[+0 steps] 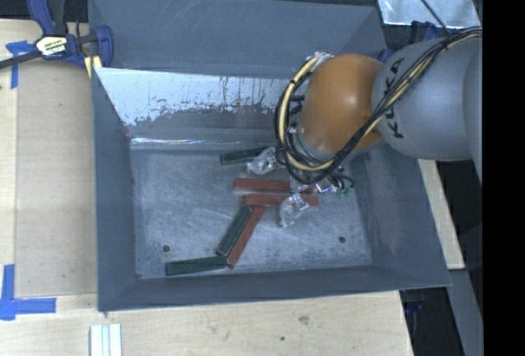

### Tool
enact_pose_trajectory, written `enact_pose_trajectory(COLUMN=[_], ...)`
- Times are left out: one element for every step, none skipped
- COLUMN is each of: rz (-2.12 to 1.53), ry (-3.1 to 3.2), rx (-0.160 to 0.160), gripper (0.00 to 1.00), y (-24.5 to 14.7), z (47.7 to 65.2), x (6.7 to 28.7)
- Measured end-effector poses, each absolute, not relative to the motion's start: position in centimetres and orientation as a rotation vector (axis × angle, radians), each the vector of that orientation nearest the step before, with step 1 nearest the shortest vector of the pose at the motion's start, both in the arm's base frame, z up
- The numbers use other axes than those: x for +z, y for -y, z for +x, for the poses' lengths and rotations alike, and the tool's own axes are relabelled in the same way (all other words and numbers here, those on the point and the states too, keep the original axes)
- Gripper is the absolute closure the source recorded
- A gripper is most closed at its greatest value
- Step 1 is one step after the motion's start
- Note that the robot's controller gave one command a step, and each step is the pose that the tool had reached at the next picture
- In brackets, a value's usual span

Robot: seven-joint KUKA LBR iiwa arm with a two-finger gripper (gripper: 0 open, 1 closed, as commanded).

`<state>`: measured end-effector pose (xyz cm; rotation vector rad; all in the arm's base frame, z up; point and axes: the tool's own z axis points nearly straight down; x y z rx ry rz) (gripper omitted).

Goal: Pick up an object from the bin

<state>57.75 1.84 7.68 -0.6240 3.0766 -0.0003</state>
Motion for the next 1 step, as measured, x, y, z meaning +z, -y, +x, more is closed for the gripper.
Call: enact_pose_trajectory(rz=[-0.557], ry=[-3.061], rx=[-0.004], gripper=[1.0], y=[-2.93], z=[59.18], x=[7.89])
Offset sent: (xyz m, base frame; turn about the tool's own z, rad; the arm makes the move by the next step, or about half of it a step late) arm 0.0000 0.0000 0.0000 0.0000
